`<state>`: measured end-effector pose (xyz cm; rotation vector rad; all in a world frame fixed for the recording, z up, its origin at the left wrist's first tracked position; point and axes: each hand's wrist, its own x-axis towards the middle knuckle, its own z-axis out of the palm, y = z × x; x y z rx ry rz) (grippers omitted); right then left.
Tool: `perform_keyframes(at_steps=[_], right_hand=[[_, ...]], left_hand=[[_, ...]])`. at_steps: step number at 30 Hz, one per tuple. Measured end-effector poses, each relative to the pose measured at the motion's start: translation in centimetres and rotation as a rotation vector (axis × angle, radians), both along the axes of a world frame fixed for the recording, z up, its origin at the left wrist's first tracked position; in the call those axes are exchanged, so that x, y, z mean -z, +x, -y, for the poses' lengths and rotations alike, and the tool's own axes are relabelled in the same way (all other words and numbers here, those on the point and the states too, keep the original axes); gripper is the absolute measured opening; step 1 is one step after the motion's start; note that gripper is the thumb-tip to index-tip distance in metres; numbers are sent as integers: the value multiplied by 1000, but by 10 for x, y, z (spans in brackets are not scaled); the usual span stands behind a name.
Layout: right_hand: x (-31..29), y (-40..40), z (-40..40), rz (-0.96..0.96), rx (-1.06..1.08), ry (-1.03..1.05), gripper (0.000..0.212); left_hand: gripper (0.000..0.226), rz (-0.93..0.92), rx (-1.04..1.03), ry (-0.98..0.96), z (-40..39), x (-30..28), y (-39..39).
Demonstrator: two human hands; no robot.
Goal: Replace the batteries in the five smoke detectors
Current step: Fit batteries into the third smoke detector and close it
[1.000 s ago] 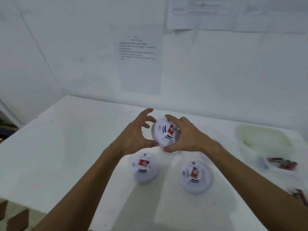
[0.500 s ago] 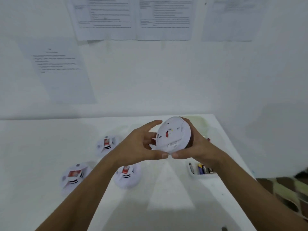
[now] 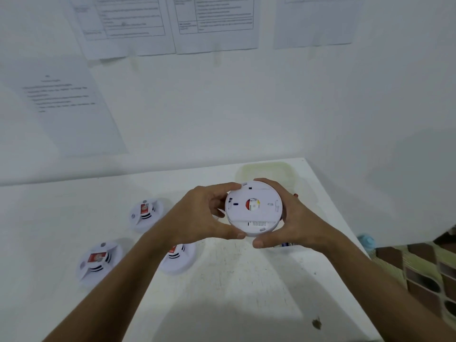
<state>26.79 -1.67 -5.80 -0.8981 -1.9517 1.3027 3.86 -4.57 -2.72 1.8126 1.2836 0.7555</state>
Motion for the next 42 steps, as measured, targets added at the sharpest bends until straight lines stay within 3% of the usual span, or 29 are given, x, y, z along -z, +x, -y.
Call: perform_keyframes(at_steps=[12, 19, 26, 31, 35, 42], right_hand=[[13, 3, -2, -46, -10, -12, 99], [23, 1, -9, -42, 89, 97, 94], [33, -3, -10, -34, 92, 77, 93], [37, 17, -8, -78, 132, 46, 93], [42, 48, -5, -70, 155, 7, 96], [41, 75, 8, -69, 112, -27, 91]], left_hand=[[66, -41, -31, -5, -1, -4, 4], [41, -142, -119, 74, 5, 2, 12], [61, -434, -143, 291, 4, 7, 15], [57, -320, -261, 410, 8, 18, 4], [57, -262, -346, 293, 24, 50, -3], [58, -503, -199, 33, 44, 117, 18]])
